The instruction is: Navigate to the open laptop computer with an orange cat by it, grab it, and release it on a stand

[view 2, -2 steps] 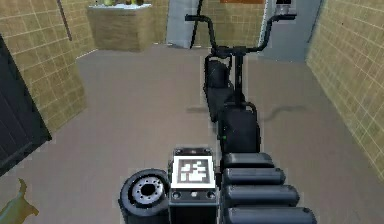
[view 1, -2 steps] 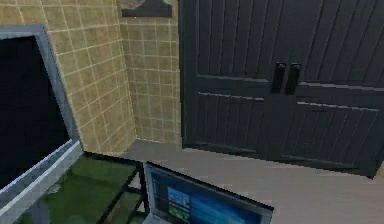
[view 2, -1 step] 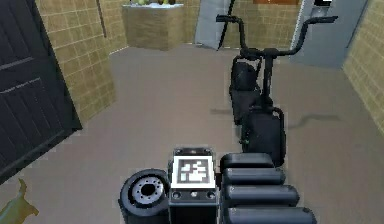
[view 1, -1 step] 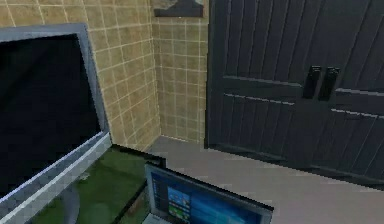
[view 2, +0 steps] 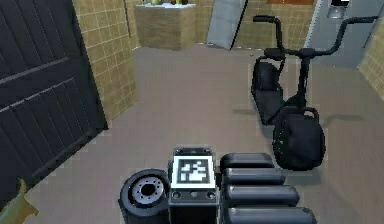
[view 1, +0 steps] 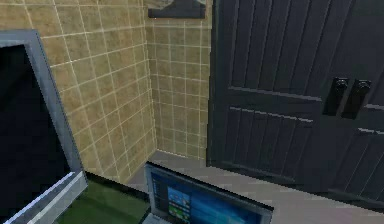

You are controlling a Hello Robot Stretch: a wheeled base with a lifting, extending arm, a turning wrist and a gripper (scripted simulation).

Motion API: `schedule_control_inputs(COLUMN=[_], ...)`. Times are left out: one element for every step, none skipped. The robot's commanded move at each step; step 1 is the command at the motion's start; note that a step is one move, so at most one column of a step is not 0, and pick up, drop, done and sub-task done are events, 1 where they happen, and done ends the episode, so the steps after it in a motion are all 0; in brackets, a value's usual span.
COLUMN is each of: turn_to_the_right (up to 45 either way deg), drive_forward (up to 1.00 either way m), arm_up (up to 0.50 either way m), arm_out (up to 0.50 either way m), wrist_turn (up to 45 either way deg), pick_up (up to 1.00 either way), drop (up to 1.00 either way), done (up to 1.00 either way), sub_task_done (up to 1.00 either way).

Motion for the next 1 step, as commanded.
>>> schedule_control_inputs(turn_to_the_right=[36.0], drive_forward=[0.0], arm_up=[0.0], arm_out=[0.0], wrist_turn=[0.0], pick_up=[0.0], drop=[0.0], done=[0.0], sub_task_done=[0.0])
